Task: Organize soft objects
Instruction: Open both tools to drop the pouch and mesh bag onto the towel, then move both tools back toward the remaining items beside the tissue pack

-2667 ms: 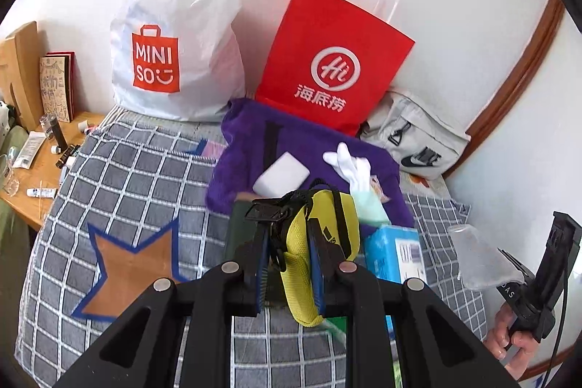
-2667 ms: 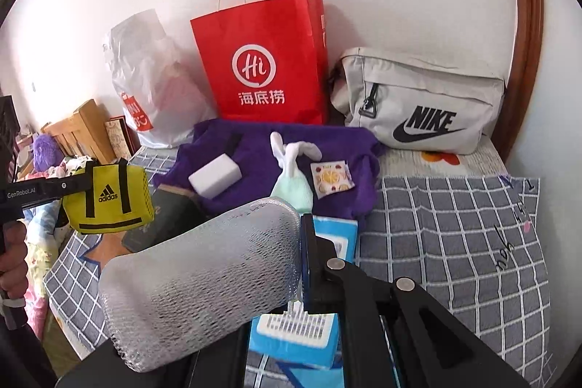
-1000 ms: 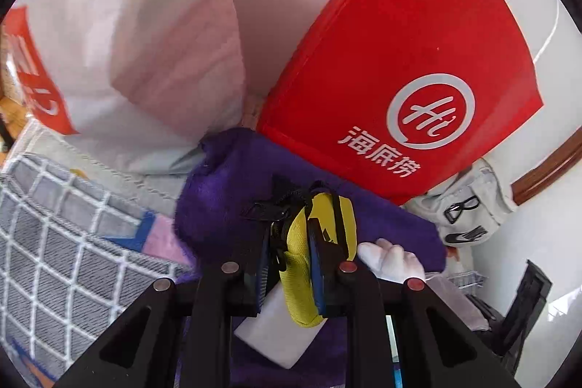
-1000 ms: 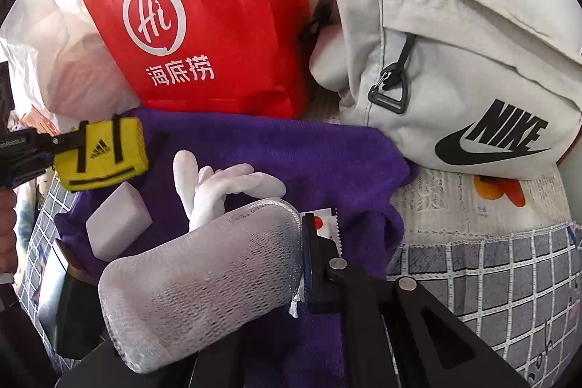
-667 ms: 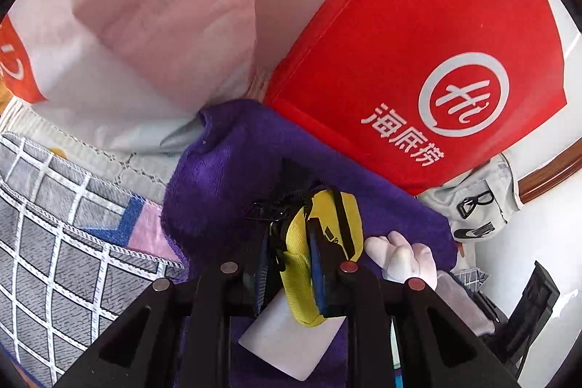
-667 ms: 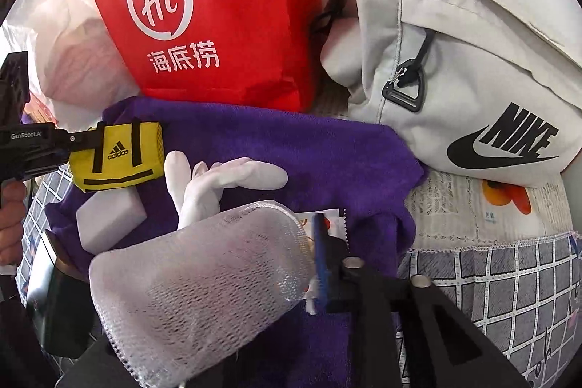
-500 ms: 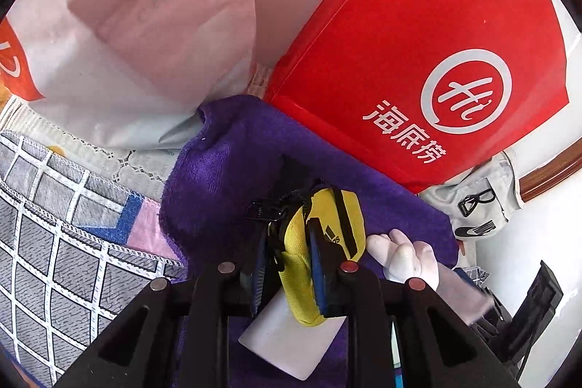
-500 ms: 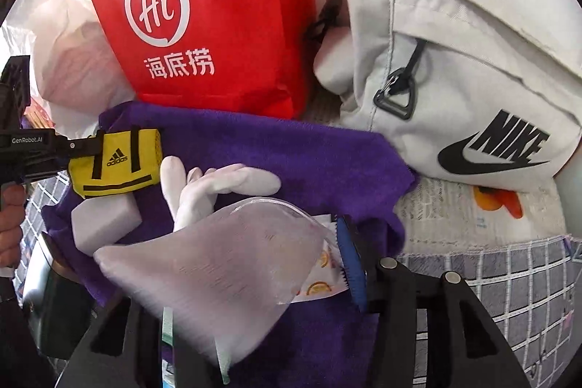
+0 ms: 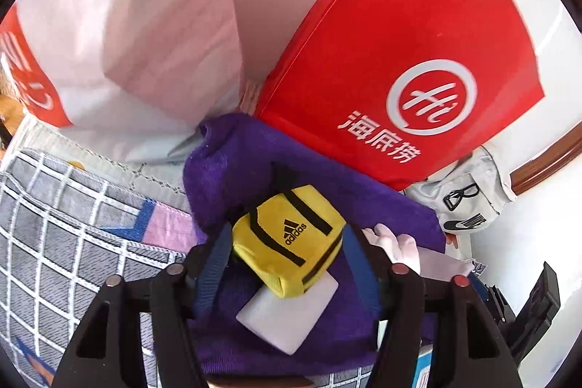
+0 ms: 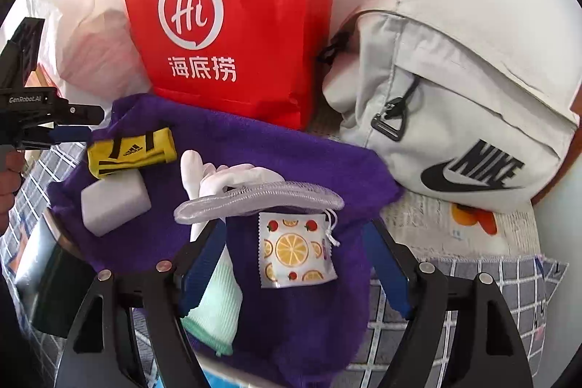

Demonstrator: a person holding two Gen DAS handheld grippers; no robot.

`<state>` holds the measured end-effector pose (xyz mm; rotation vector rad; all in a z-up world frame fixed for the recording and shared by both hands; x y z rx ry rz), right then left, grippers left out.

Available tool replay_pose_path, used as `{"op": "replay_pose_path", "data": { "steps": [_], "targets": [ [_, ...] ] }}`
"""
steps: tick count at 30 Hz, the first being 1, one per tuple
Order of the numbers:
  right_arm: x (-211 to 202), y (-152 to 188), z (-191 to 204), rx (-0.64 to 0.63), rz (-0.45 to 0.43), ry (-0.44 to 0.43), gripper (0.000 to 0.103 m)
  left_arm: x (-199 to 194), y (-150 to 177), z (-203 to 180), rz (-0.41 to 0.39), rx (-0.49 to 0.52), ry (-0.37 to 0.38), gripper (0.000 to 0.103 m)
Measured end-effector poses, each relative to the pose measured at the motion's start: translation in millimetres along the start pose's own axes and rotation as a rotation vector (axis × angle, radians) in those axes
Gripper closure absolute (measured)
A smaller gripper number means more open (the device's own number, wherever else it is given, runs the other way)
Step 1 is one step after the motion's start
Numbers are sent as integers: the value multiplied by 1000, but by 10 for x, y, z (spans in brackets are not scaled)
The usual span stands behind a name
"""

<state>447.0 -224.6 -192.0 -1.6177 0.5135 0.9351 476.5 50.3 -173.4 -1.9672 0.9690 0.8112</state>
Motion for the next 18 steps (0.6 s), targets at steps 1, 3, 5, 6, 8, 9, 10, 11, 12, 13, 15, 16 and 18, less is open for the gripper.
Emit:
{"op": "replay_pose_path", "data": {
  "steps": [1,3,5,6,8,9,10,11,12,13,15,16,18],
  "targets": [
    [-34,25,-12,7,2,-5,25,-37,4,-5,-7,0,-3,39],
    [-120,85,-18,11,6,-2,25,-135,47,-14,-15,-4,-3,39],
    [-253,168,-27,18,3,13,25,-199,100,-41,-7,-1,0,39],
    [-308,199,-19,25,-2,14,25,-261,140,-54,-10,8,0,39],
    [-440,280,2,43,-12,8,25,-369,209,-85,-22,21,-3,39],
    [-498,323,7,53,-15,2,25,-439,254,-96,-29,30,-6,39],
    [-517,342,25,61,-16,-5,25,-483,288,-104,-33,36,-8,39],
    [-578,391,48,72,-18,-11,25,-553,339,-119,-41,47,-13,39],
    [-628,418,69,79,-22,-15,25,-605,378,-134,-48,57,-19,39],
    [-689,471,98,91,-22,-14,25,-663,427,-147,-58,70,-38,39],
    [-770,541,166,100,-24,-14,25,-838,528,-150,-96,102,-63,39],
    [-847,597,223,104,-28,-20,25,-910,580,-158,-106,114,-63,39],
    [-955,667,319,96,-39,-35,25,-1030,674,-151,-113,129,-61,39]
  ]
}}
Point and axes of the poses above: each gripper's, at about its wrist camera, not at the fingertips, and x roughly the way its jaws point, z to its left, y to its underside, the point moved 6 cm from there along x, roughly the way its jaws point, and after that the axes turned 8 degrees about -x, right-handed, at the moved point
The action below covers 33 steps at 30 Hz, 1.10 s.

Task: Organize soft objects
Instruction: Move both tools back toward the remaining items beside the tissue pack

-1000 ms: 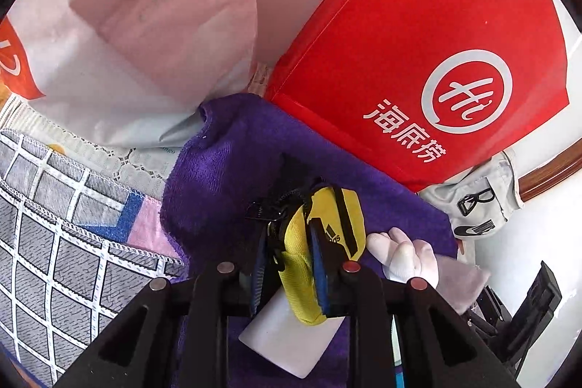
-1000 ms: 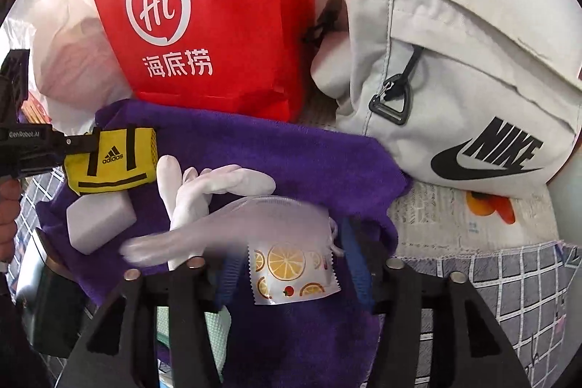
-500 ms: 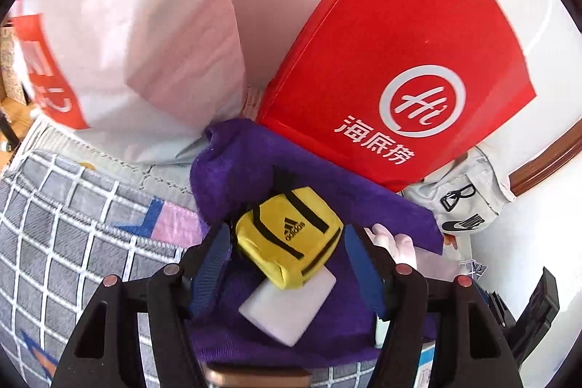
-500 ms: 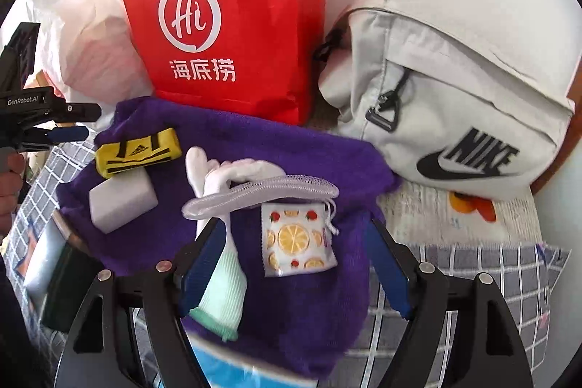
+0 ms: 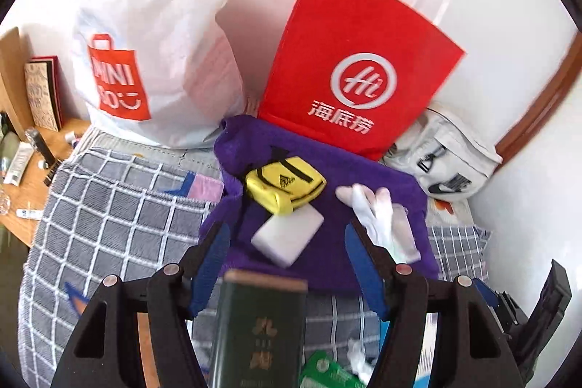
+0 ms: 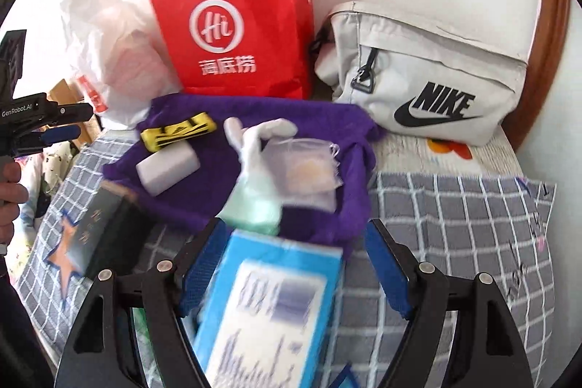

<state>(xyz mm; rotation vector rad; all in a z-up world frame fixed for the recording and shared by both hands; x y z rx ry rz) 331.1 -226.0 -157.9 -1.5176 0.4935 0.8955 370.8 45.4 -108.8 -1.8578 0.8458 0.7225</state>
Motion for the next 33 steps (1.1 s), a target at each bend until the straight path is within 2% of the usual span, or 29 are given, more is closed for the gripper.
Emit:
{"op": "replay_pose_path", "data": {
  "steps": [4,7,9,11,14,20,28,31,33],
  "targets": [
    [-211,201,304,-50,-14,-23,25,-278,221,40,-16,8,15,39],
    [-300,367,519,-68,-6,-50,39,-417,384,76,-27,13,5,39],
    [-337,470,640,-83,2,-71,54,-475,476,95,-30,11,4,39],
    [-361,606,800,-105,13,-91,60,-528,595,118,-23,18,8,39],
    [-342,758,1003,-156,40,-103,77,-582,770,143,-18,44,7,39],
    [-205,967,1282,-298,93,-39,79,-575,1062,268,-3,50,10,39],
    [46,1089,1373,-425,148,92,80,-505,1252,427,17,53,4,39],
    [94,1105,1382,-443,149,119,86,-505,1283,449,19,61,-3,39],
    [90,1100,1350,-430,143,129,95,-502,1298,465,22,60,-6,39]
  ]
}}
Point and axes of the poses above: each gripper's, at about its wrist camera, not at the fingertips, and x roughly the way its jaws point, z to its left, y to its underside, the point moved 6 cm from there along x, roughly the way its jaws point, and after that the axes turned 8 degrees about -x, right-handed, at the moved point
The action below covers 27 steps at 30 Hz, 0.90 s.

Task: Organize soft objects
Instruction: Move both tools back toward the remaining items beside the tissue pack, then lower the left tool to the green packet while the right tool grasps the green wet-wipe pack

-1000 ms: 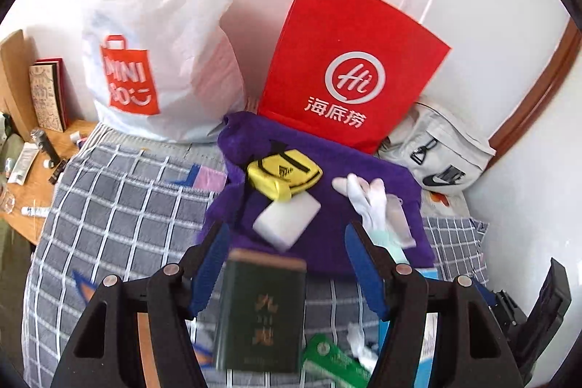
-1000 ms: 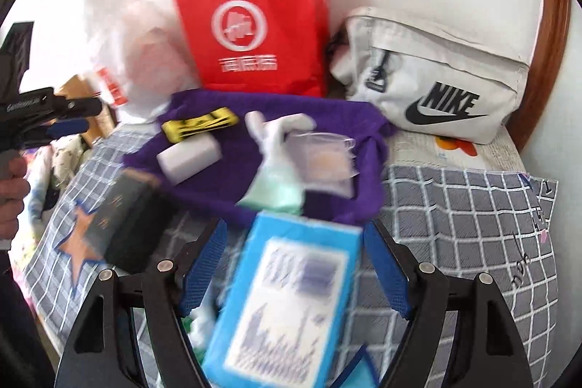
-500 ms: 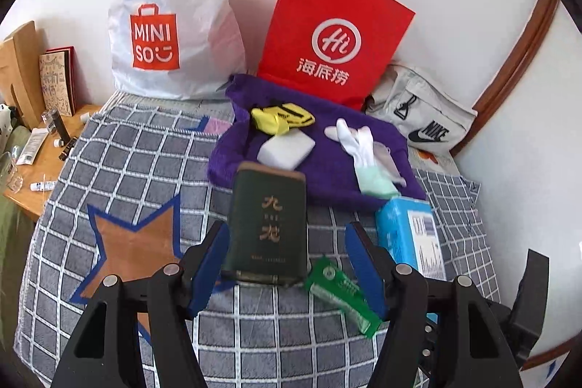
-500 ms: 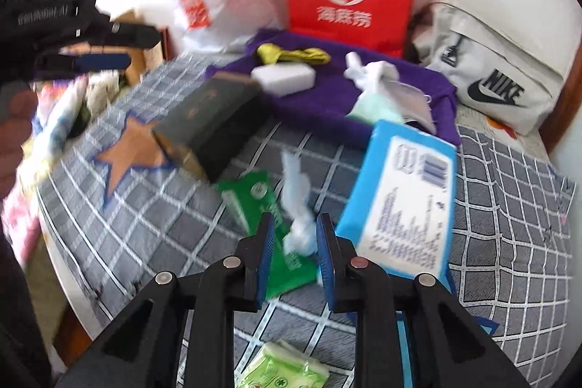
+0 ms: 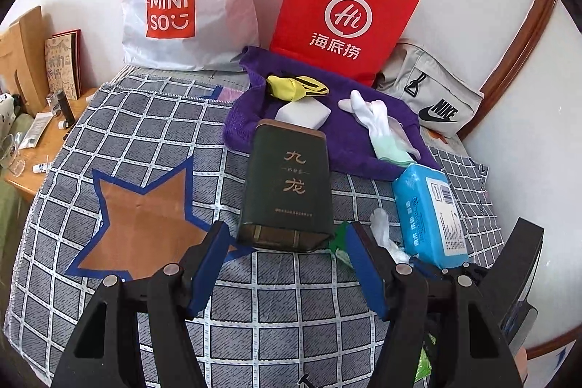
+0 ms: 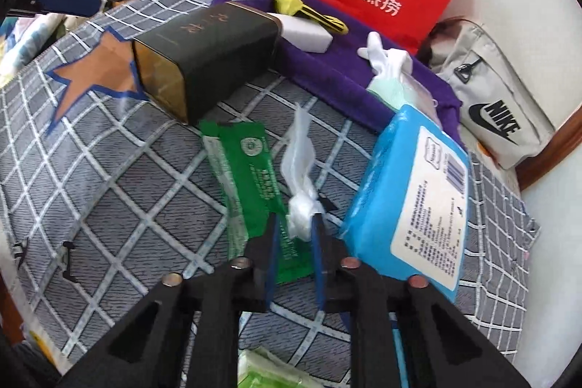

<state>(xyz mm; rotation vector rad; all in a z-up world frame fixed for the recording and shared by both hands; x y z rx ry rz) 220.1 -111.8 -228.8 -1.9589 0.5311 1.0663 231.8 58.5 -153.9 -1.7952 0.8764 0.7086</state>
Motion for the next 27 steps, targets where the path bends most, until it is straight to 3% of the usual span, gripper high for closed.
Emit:
{"op": "replay_pose_path", "data": {
  "steps": [3,12,20,22,24,27],
  "targets": [
    [-93,-8,-86,77,-40,-63,101,14,28,20,8,-6,-9,39],
    [-637,78,-201,216,-197,-207,102,20,206,10,44,-9,-51,39],
    [-720,331,-159,182,-182,-205,99,113,436,-154,88,-5,-53,39],
    [-700,412,-157,176,-179,-186,96,145,486,-237,101,12,-45,39],
    [-652,557,-166,196,-153,-208,76,185,535,-291,116,28,-54,39],
    [-625,792,-191,263,-117,-234,56,228,572,-335,125,35,-53,39]
  ]
}}
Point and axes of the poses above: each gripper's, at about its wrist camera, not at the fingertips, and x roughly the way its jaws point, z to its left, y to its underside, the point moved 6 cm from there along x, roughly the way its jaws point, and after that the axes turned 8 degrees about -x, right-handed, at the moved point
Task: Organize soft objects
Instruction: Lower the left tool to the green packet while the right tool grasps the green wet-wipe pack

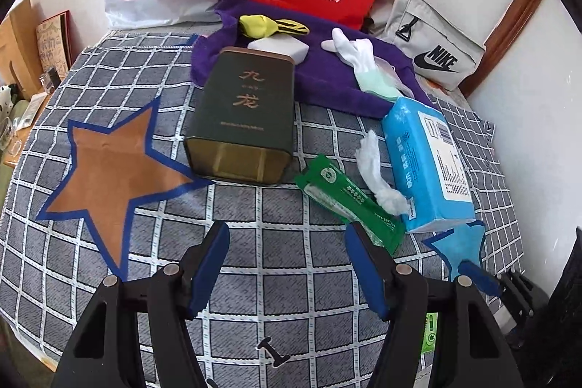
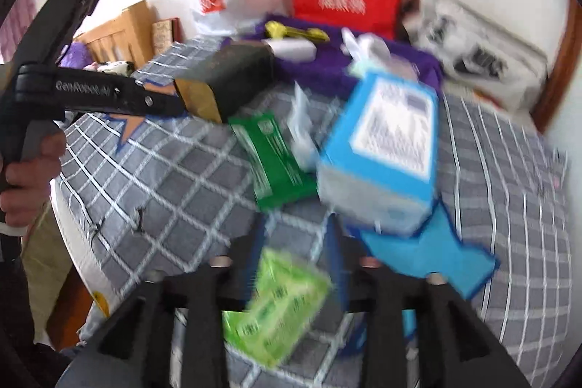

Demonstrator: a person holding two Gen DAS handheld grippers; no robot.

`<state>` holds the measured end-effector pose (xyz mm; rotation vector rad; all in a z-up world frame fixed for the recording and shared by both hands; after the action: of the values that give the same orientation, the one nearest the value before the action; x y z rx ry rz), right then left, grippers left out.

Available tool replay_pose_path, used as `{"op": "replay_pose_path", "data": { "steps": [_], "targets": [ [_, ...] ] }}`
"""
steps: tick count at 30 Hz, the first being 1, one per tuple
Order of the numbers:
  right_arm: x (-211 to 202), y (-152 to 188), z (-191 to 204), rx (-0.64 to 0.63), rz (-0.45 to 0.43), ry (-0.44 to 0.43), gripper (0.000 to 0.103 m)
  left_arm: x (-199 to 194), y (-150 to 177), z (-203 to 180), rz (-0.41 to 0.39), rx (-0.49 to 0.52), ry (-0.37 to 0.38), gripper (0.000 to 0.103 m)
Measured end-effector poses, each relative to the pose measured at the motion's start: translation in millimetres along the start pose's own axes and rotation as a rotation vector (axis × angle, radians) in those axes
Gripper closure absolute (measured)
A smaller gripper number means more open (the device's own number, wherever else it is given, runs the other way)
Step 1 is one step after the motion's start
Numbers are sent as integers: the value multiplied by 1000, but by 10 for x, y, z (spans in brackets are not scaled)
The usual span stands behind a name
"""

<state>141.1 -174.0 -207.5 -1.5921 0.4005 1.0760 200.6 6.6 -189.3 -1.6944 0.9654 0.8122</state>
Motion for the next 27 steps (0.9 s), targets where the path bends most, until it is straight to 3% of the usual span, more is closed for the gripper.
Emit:
{"op": "replay_pose_path", "data": {
  "steps": [1,3,6,11,15,21,27],
  "targets": [
    [-8,59,-5,23,5,-12,53,20,11,-20,4,0,1,39],
    [0,182,28,69,29,-55,35,56,30,-58,13,-1,5,39],
    [73,316,144,109,42,-90,27,106,74,-119,26,3,12,39],
    [321,395,218,110,58,-8,29,178,167,-183,48,20,8,39],
    [307,408,167,72,32,24,43,293,217,-255,74,19,15,39],
    [210,458,-138,99,26,95,44,512,195,-376,92,-21,-5,39],
    [199,477,-296,143,8,58,44,739,99,-437,117,-117,-18,39]
  ]
}}
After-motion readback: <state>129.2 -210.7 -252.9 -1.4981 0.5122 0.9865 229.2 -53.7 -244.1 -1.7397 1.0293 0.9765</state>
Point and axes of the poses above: each gripper's, at about its wrist camera, not at the fingertips, and x roughly the way its jaws point, z to its left, y to its underside, the point moved 6 cm from there along x, roughly the way its jaws point, and after that the axes turned 8 degrees about -x, right-handed, at the moved point
